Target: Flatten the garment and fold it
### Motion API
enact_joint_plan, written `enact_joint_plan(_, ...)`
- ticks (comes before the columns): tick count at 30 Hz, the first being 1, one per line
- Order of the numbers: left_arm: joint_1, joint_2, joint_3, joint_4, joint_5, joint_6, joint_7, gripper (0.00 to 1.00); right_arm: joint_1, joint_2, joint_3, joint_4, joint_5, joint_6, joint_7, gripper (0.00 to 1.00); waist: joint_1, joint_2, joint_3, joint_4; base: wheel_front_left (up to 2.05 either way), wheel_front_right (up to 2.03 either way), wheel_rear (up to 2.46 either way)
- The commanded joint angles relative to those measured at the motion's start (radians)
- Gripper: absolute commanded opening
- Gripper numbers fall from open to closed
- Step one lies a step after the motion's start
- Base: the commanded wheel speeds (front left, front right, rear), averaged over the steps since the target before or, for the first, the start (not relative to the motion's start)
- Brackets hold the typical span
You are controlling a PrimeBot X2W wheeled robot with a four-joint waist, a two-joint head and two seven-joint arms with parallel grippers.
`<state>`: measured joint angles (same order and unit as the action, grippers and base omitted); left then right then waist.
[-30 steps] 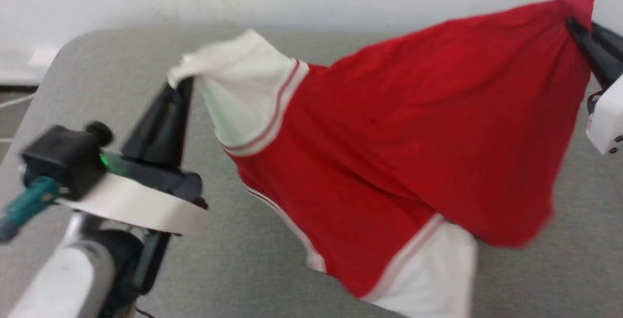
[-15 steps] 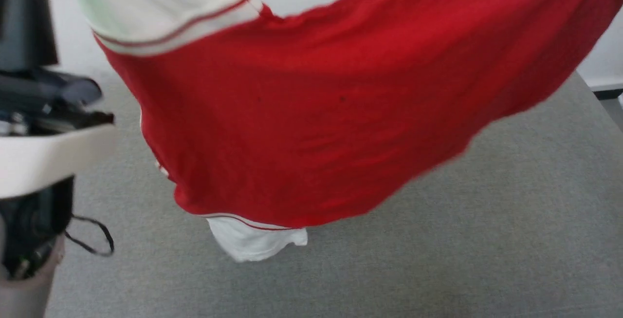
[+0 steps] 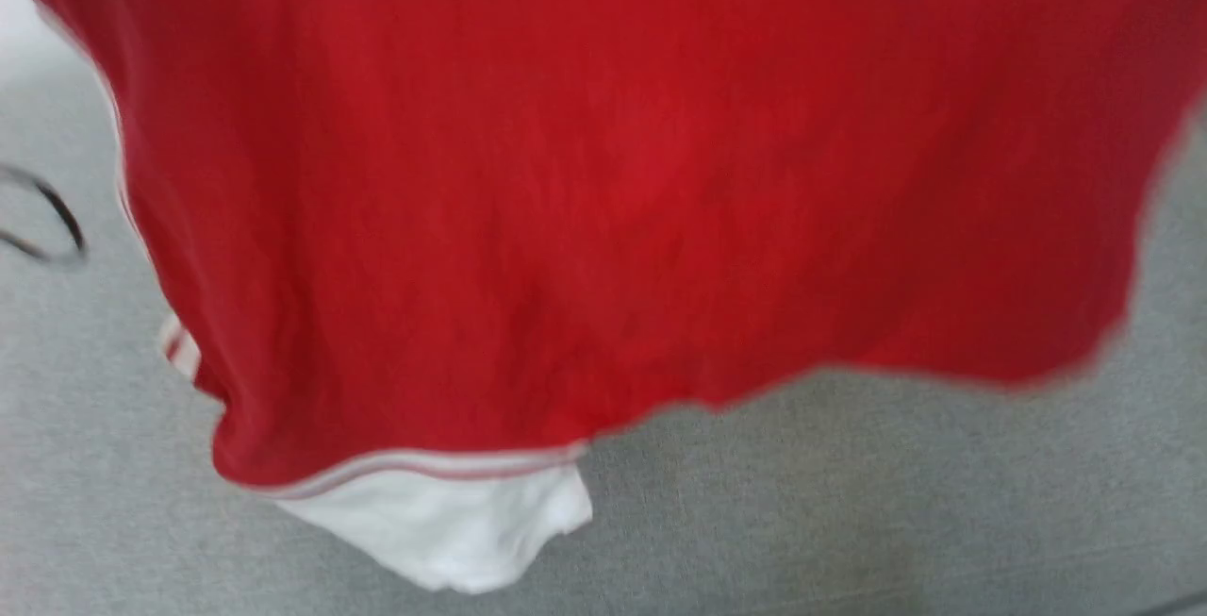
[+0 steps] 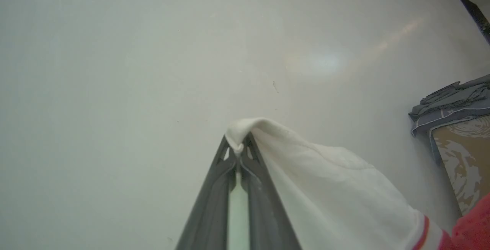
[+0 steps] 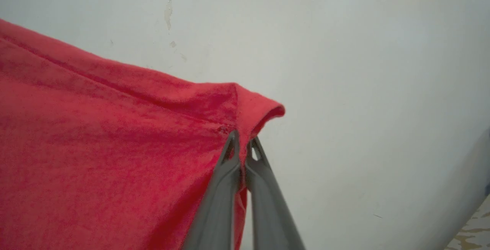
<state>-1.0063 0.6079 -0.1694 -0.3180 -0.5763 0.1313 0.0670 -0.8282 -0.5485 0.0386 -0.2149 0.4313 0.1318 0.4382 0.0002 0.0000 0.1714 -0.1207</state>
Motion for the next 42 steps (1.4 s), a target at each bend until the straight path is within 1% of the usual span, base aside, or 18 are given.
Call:
enact_joint_plan(1,-0.057,0.001,-0.01,0.043,0.005,-0.015,0.003,0.0,-0.052,-0.004,0.012,0.034,-0.006,-0.001,-0.018,0.0,-0.0002,0.0,0.134,-0.011,0.0,0.0,0.0)
enact_joint_plan(5,-0.239,-0.011,-0.046,0.206,0.029,-0.066,-0.011,0.0,-0.221,-0.015,0.072,0.163,-0.025,-0.001,-0.078,0.0,-0.0002,0.0,0.233,-0.014,0.0,0.0,0.0)
enact_joint_plan(9,-0.413,-0.035,-0.071,0.373,0.06,-0.102,-0.045,0.0,-0.408,0.018,0.116,0.324,-0.044,-0.001,-0.152,0.0,-0.0002,0.0,0.32,-0.017,0.0,0.0,0.0)
enact_joint_plan(13,-0.581,-0.074,-0.083,0.527,0.084,-0.116,-0.096,0.0,-0.587,0.057,0.163,0.485,-0.074,-0.001,-0.237,0.0,-0.0002,0.0,0.401,-0.011,0.0,0.0,0.0)
enact_joint_plan(16,-0.684,-0.093,-0.102,0.626,0.121,-0.125,-0.148,0.0,-0.707,0.066,0.211,0.595,-0.113,-0.001,-0.293,0.0,-0.0002,0.0,0.456,-0.003,0.0,0.0,0.0)
enact_joint_plan(17,-0.684,-0.093,-0.102,0.626,0.121,-0.125,-0.148,0.0,-0.707,0.066,0.211,0.595,-0.113,-0.001,-0.293,0.0,-0.0002,0.0,0.456,-0.003,0.0,0.0,0.0)
enact_joint_plan(21,-0.778,-0.111,-0.115,0.749,0.157,-0.135,-0.238,0.0,-0.821,0.095,0.224,0.745,-0.154,-0.001,-0.37,0.0,-0.0002,0.0,0.511,0.008,0.0,0.0,0.0)
enact_joint_plan(24,-0.806,-0.13,-0.12,0.83,0.165,-0.142,-0.284,0.0,-0.859,0.108,0.249,0.841,-0.173,-0.001,-0.425,0.0,-0.0002,0.0,0.541,0.025,0.0,0.0,0.0)
enact_joint_plan(26,-0.8,-0.142,-0.128,0.875,0.168,-0.152,-0.302,0.0,-0.865,0.118,0.255,0.9,-0.171,-0.001,-0.459,0.0,-0.0002,0.0,0.553,0.037,0.0,0.0,0.0)
enact_joint_plan(27,-0.772,-0.157,-0.132,0.909,0.163,-0.164,-0.314,0.0,-0.85,0.127,0.268,0.949,-0.166,-0.001,-0.496,0.0,-0.0002,0.0,0.557,0.05,0.0,0.0,0.0)
enact_joint_plan(28,-0.751,-0.167,-0.128,0.922,0.154,-0.168,-0.318,0.0,-0.835,0.134,0.274,0.972,-0.163,-0.001,-0.516,0.0,-0.0002,0.0,0.556,0.055,0.0,0.0,0.0)
enact_joint_plan(32,-0.622,-0.193,-0.131,0.941,0.142,-0.185,-0.327,0.0,-0.746,0.164,0.319,1.041,-0.146,-0.001,-0.588,0.0,-0.0002,0.0,0.531,0.074,0.0,0.0,0.0)
enact_joint_plan(33,-0.622,-0.193,-0.131,0.941,0.142,-0.185,-0.327,0.0,-0.746,0.164,0.319,1.041,-0.146,-0.001,-0.588,0.0,-0.0002,0.0,0.531,0.074,0.0,0.0,0.0)
enact_joint_plan(37,-0.443,-0.199,-0.138,0.916,0.155,-0.194,-0.328,0.0,-0.636,0.187,0.369,1.086,-0.124,-0.001,-0.64,0.0,-0.0002,0.0,0.47,0.089,0.0,0.0,0.0)
enact_joint_plan(42,-0.179,-0.188,-0.17,0.886,0.168,-0.209,-0.329,0.0,-0.472,0.195,0.462,1.094,-0.088,-0.001,-0.67,0.0,-0.0002,0.0,0.358,0.108,0.0,0.0,0.0)
